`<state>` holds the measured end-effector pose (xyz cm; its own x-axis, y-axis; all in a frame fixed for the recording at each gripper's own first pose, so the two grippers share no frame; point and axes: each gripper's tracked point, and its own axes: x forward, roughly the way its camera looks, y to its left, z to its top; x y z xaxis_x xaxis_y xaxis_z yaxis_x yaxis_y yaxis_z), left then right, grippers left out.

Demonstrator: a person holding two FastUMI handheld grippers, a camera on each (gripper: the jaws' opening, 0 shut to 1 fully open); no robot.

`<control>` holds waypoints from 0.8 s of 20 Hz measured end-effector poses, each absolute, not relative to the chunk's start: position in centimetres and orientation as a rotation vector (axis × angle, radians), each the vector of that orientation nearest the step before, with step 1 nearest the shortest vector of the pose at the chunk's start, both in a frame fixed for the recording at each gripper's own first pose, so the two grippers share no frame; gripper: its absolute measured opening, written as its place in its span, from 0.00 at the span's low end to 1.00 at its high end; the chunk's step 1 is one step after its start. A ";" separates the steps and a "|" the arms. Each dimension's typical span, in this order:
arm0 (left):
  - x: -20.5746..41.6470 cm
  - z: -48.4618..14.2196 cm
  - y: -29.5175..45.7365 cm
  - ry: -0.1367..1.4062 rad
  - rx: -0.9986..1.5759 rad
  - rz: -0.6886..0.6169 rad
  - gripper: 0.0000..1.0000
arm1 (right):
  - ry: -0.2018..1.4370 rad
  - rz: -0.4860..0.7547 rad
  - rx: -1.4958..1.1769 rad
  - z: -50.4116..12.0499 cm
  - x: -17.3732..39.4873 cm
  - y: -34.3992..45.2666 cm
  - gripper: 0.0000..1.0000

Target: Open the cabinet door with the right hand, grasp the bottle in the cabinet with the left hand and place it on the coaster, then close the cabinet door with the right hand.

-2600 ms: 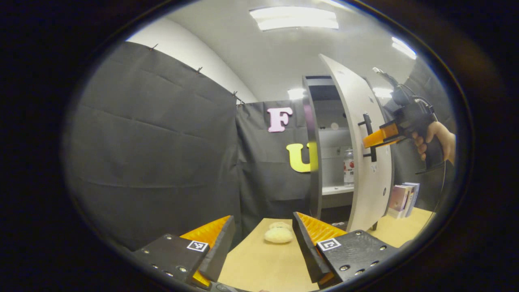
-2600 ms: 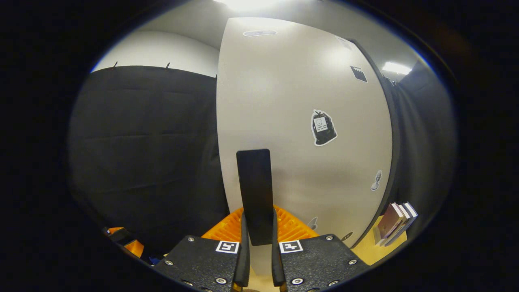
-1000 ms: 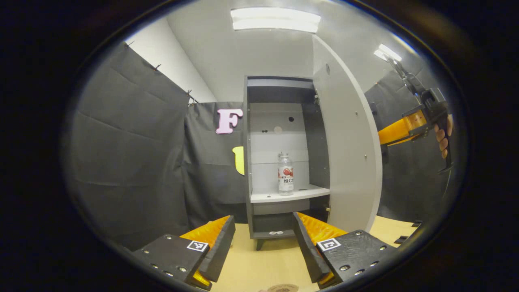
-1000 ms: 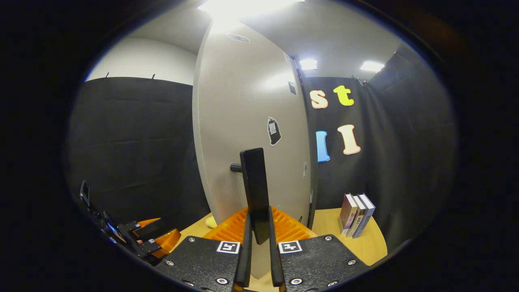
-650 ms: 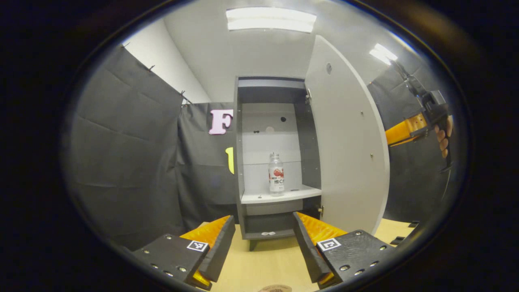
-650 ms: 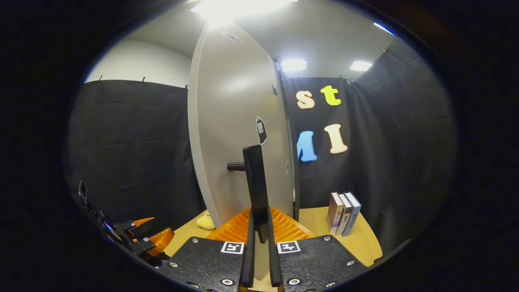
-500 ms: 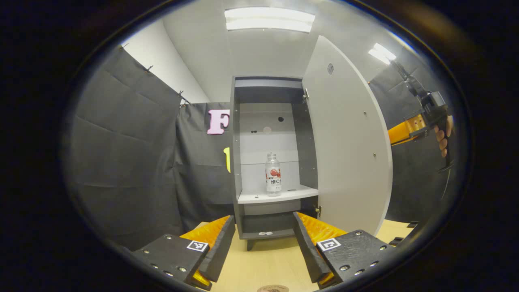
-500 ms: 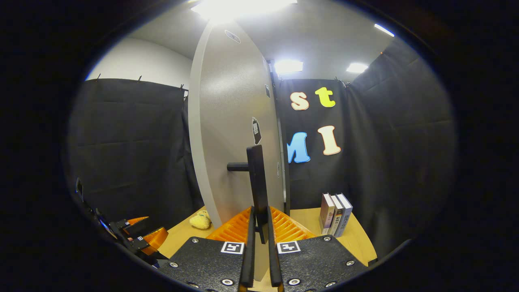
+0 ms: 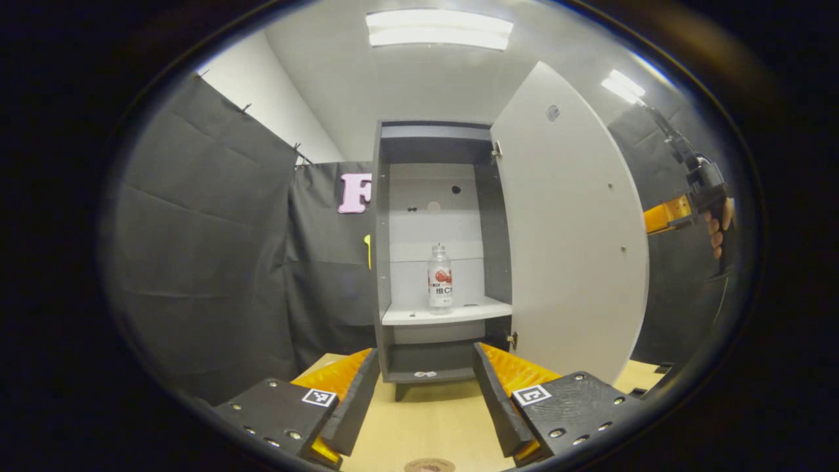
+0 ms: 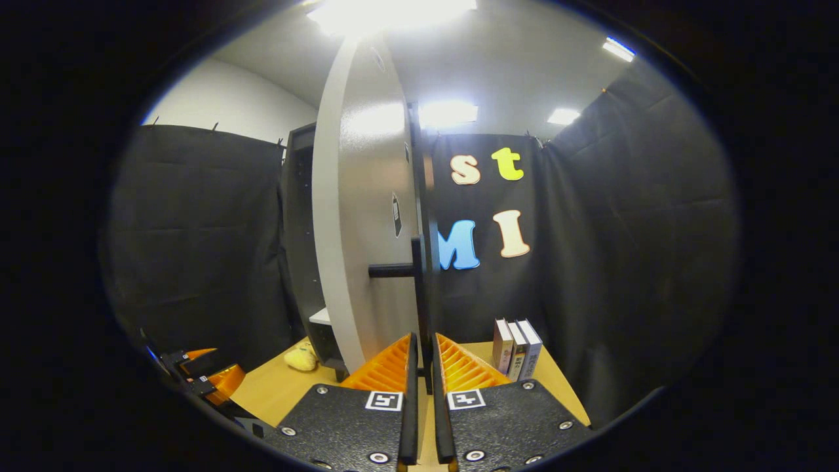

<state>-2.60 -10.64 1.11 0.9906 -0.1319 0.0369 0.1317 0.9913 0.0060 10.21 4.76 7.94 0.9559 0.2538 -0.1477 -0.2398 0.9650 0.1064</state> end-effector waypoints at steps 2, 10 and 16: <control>-2.6 1.3 -10.7 -0.037 0.017 -0.121 0.87 | 0.127 0.268 0.091 8.6 9.6 4.2 0.11; 0.1 5.0 -11.7 -0.048 0.019 -0.100 0.82 | 0.104 0.235 0.062 6.3 5.4 -1.8 0.94; 2.9 7.2 -12.7 -0.068 -0.004 -0.117 0.81 | 0.086 0.099 0.072 4.2 2.7 -6.3 0.96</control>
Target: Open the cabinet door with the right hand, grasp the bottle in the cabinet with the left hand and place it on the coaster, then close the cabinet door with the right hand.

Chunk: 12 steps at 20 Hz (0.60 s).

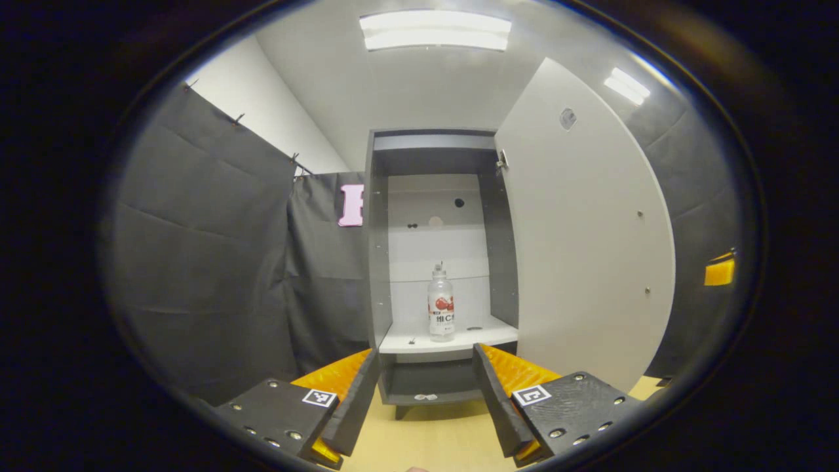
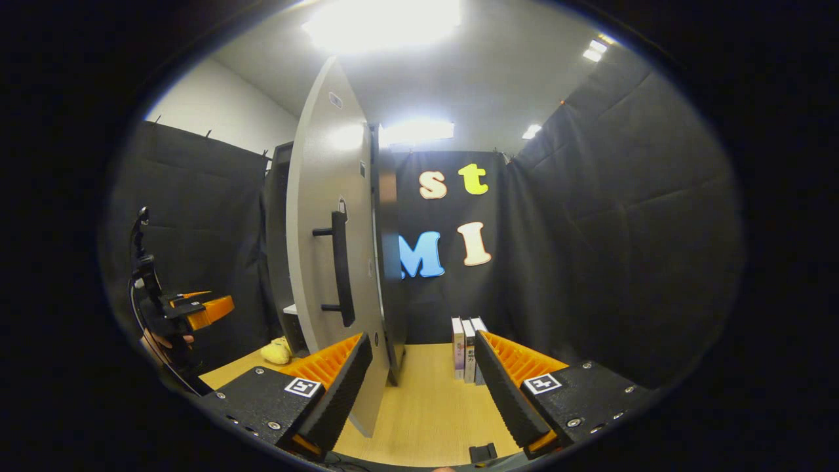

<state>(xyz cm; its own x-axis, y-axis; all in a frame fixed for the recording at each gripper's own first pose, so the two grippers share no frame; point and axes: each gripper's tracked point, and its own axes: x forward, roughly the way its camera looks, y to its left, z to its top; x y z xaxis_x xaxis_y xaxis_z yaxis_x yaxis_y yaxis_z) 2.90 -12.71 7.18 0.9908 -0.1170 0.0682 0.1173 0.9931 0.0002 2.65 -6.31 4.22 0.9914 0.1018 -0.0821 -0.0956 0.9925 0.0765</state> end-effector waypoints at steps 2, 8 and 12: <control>4.3 7.7 -12.9 -0.076 -0.016 -0.126 0.81 | 0.083 0.069 0.079 3.6 1.7 -7.3 0.96; 10.4 9.4 -13.8 -0.095 -0.020 -0.173 0.81 | 0.092 -0.051 0.083 2.5 1.3 -9.1 0.96; 14.5 9.6 -14.9 -0.103 -0.043 -0.219 0.81 | 0.081 -0.110 0.090 2.1 1.3 -9.4 0.96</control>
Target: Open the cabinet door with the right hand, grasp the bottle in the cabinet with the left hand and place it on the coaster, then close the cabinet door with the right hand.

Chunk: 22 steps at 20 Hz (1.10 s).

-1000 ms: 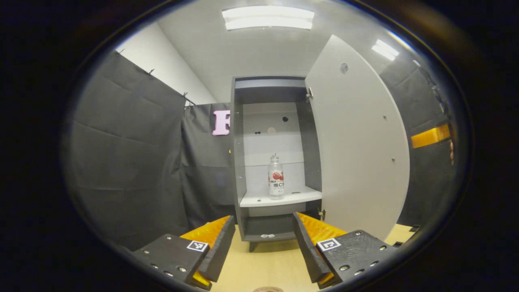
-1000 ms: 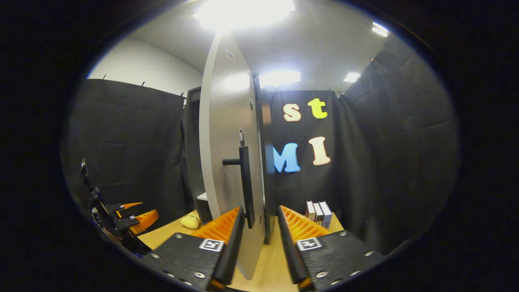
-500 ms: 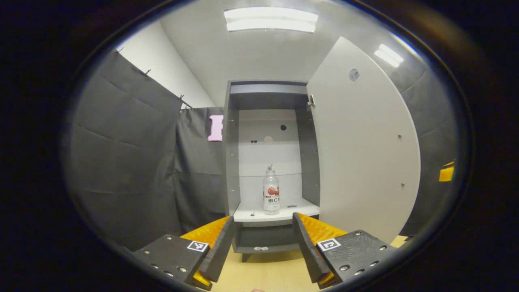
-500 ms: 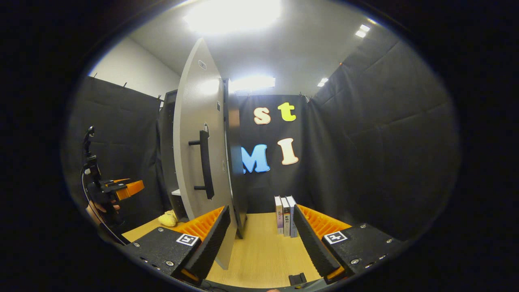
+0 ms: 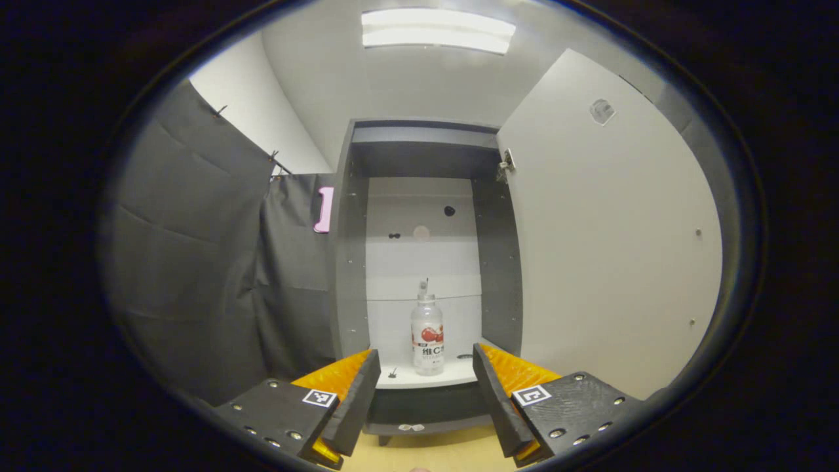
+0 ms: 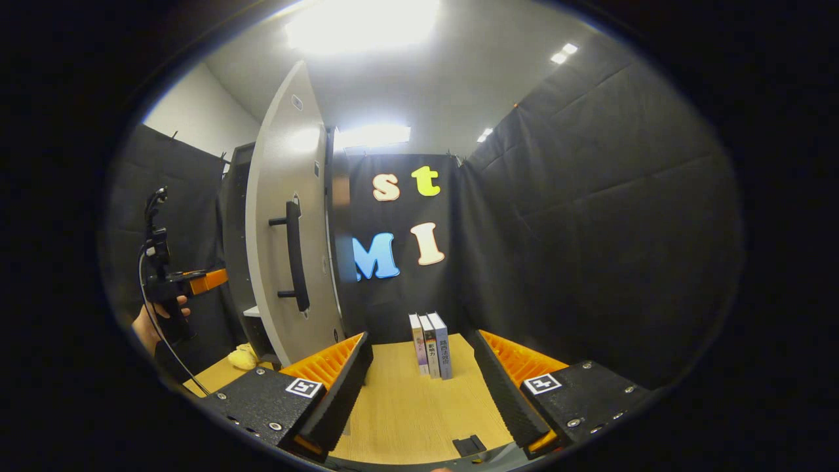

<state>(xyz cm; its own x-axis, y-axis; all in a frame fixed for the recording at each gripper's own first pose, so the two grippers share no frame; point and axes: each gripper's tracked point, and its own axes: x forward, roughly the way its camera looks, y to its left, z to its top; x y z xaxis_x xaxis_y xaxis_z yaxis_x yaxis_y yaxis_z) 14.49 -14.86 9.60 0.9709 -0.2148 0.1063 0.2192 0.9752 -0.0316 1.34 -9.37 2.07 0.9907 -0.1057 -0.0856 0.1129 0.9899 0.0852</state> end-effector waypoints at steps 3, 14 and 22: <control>18.1 9.3 -15.9 -0.093 -0.063 -0.263 0.82 | 0.089 -0.161 0.089 1.5 1.6 -9.5 0.96; 31.0 6.6 -20.2 -0.059 -0.047 -0.371 0.75 | 0.110 -0.310 0.093 -0.2 3.5 -9.1 0.96; 37.3 2.7 -21.5 -0.016 -0.020 -0.363 0.87 | 0.135 -0.370 0.098 -1.5 5.3 -8.5 0.95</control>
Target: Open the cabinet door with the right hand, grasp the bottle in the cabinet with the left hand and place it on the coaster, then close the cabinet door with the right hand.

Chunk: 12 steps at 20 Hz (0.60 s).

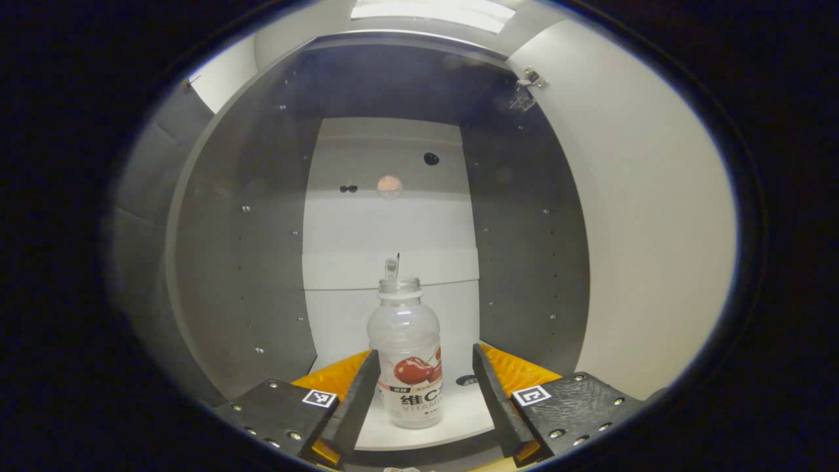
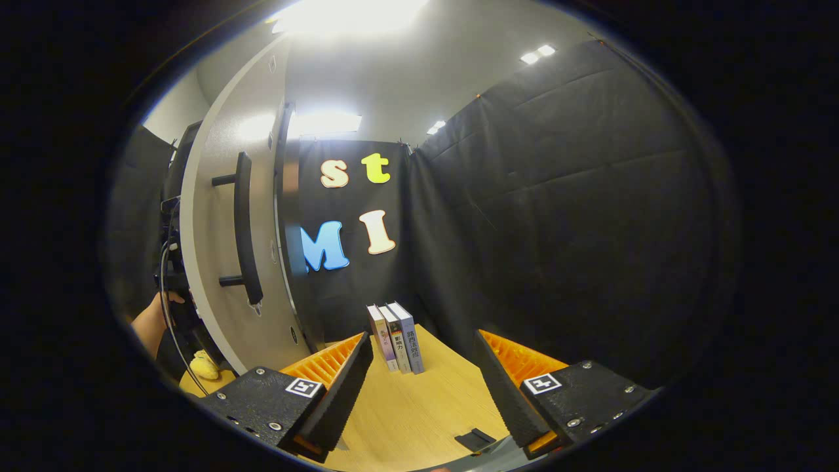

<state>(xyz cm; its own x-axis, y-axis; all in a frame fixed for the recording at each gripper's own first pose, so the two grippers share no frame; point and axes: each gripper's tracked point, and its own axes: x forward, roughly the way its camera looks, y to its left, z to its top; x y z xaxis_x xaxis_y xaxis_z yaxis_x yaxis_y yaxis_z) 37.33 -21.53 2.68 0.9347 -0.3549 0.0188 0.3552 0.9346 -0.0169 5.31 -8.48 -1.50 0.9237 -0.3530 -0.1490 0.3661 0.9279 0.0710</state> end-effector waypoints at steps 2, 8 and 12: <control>38.5 1.4 -21.4 0.003 -0.027 -0.347 0.76 | 0.138 -0.367 0.093 -1.6 5.7 -8.2 0.95; 40.4 -0.3 -21.6 0.036 -0.006 -0.327 0.87 | 0.159 -0.353 0.059 -2.0 6.4 -7.5 0.96; 39.7 0.2 -21.3 0.032 -0.025 -0.324 0.68 | 0.160 -0.337 0.053 -1.9 6.4 -7.4 0.96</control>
<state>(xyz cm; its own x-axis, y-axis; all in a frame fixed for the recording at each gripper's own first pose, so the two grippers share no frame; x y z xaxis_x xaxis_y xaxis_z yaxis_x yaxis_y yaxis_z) 39.69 -21.33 0.25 0.9474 -0.3188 -0.0272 0.3181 0.9476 -0.0296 6.44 -7.37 -1.87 0.9311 -0.3251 -0.1653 0.3336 0.9424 0.0255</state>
